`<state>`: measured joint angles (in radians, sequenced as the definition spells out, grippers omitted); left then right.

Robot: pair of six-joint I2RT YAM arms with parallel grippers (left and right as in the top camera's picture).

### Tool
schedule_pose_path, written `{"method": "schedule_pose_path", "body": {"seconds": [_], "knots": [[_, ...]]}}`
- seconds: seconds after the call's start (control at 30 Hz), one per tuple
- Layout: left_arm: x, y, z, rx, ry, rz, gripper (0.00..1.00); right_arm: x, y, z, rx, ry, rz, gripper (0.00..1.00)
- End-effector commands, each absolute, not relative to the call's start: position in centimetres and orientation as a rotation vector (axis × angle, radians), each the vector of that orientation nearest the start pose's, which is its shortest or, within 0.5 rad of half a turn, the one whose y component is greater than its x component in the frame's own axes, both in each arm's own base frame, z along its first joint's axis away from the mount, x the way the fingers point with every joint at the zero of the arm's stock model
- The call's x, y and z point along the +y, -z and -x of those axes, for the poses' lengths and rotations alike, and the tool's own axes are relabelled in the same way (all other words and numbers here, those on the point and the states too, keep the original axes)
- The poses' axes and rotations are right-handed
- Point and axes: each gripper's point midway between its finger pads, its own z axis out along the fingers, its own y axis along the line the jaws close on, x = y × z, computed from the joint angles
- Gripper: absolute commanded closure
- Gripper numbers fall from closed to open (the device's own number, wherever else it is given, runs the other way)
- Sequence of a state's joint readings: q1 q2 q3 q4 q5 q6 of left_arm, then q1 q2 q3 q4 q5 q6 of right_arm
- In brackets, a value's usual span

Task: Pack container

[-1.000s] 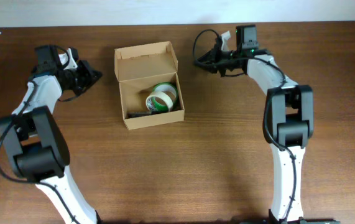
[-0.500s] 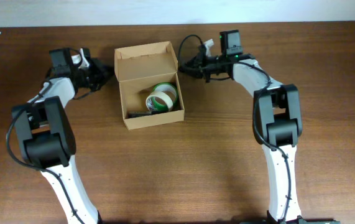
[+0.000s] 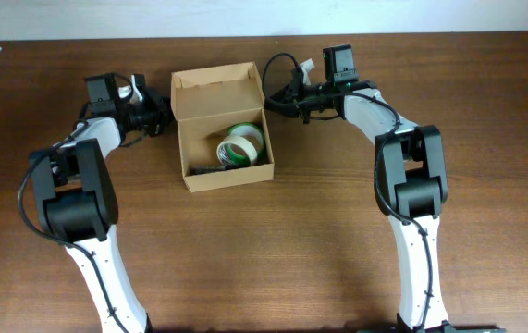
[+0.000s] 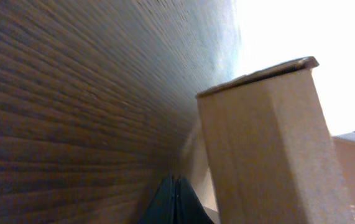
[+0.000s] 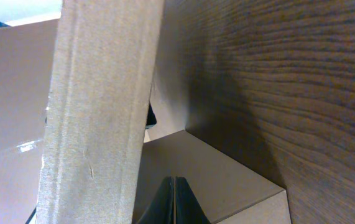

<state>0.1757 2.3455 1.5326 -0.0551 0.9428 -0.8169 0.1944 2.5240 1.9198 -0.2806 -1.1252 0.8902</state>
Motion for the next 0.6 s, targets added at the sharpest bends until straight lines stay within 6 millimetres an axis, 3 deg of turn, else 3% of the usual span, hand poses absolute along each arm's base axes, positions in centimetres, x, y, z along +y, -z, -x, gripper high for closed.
{"method": "schedule_pose_path", "body": {"seconds": [0.0,0.23,0.57], "knots": [[-5.6,-4.7,-54.5,2.282,1.573,0.693,0.98,26.6,-6.2,-52.1,2.561,-1.89,-0.283,0.96],[-6.9,-10.5,-55.4,2.113,1.79,0.443,0.98,27.6,-7.3,-51.9,2.508,-1.941,-0.171,0.96],[-7.8,-17.1,-55.1,2.03,1.888,0.067,0.98,28.4,-11.4,-51.4,2.365,-2.04,0.079,0.96]]}}
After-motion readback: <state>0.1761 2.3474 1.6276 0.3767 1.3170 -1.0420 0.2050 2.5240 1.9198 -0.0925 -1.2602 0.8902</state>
